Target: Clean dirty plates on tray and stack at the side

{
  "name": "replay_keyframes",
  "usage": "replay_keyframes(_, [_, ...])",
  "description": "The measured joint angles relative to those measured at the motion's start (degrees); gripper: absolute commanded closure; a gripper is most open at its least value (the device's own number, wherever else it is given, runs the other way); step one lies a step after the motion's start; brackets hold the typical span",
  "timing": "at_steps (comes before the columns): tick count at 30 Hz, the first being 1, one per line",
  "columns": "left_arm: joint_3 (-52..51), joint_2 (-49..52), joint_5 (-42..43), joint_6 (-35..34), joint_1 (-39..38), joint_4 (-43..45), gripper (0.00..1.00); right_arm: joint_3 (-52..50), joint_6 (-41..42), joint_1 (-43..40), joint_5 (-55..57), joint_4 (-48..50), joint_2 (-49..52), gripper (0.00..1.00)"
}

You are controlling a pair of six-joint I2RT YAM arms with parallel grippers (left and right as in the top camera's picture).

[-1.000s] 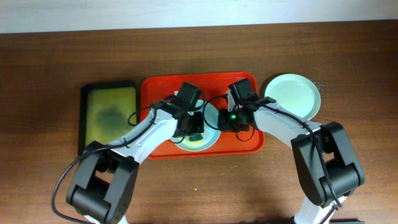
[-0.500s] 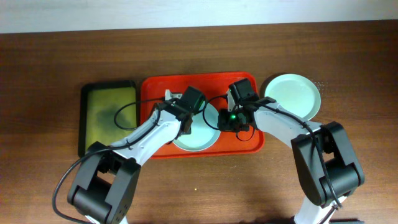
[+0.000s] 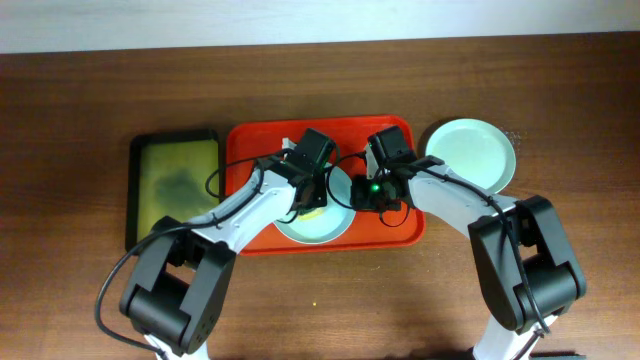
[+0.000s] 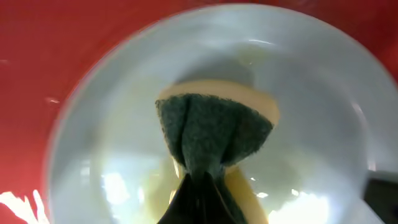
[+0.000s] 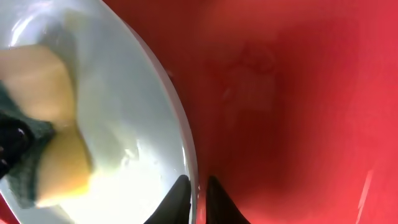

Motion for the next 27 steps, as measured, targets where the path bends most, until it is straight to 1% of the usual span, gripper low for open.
replay_keyframes(2, [0.2, 0.0, -4.8, 0.0, -0.1, -1.6, 1.00, 0.0, 0.0, 0.0, 0.0, 0.0, 0.0, 0.88])
replay_keyframes(3, [0.2, 0.0, -9.2, 0.0, -0.1, -3.4, 1.00, 0.0, 0.0, 0.0, 0.0, -0.1, 0.0, 0.88])
replay_keyframes(6, [0.5, 0.0, -18.2, 0.0, 0.0, -7.6, 1.00, 0.0, 0.0, 0.0, 0.0, -0.2, 0.0, 0.88])
replay_keyframes(7, [0.7, 0.0, -20.4, 0.0, 0.0, -8.2, 1.00, 0.0, 0.0, 0.0, 0.0, -0.2, 0.0, 0.88])
replay_keyframes(9, [1.7, -0.2, -22.2, 0.0, 0.1, -8.3, 1.00, 0.0, 0.0, 0.0, 0.0, -0.2, 0.0, 0.88])
replay_keyframes(10, [2.0, -1.0, -20.8, 0.0, 0.1, -8.1, 1.00, 0.0, 0.0, 0.0, 0.0, -0.2, 0.0, 0.88])
replay_keyframes(12, [2.5, -2.3, -14.4, 0.0, 0.2, -7.4, 1.00, 0.0, 0.0, 0.0, 0.1, -0.2, 0.0, 0.88])
replay_keyframes(15, [2.7, -2.7, 0.2, 0.0, -0.1, -5.9, 1.00, 0.0, 0.0, 0.0, 0.2, -0.2, 0.0, 0.88])
replay_keyframes(17, [2.7, -2.7, 3.7, 0.0, -0.8, -5.8, 1.00, 0.0, 0.0, 0.0, 0.3, -0.2, 0.0, 0.88])
replay_keyframes(21, [2.7, -2.5, 5.7, 0.0, -1.8, -5.8, 1.00, 0.0, 0.0, 0.0, 0.3, -0.2, 0.0, 0.88])
replay_keyframes(23, [2.6, -0.9, 5.5, 0.0, -1.8, -5.7, 1.00, 0.0, 0.0, 0.0, 0.3, -0.2, 0.0, 0.88])
replay_keyframes(27, [2.3, 1.8, -0.6, 0.0, -1.8, -6.8, 1.00, 0.1, 0.0, 0.0, 0.4, -0.3, 0.0, 0.88])
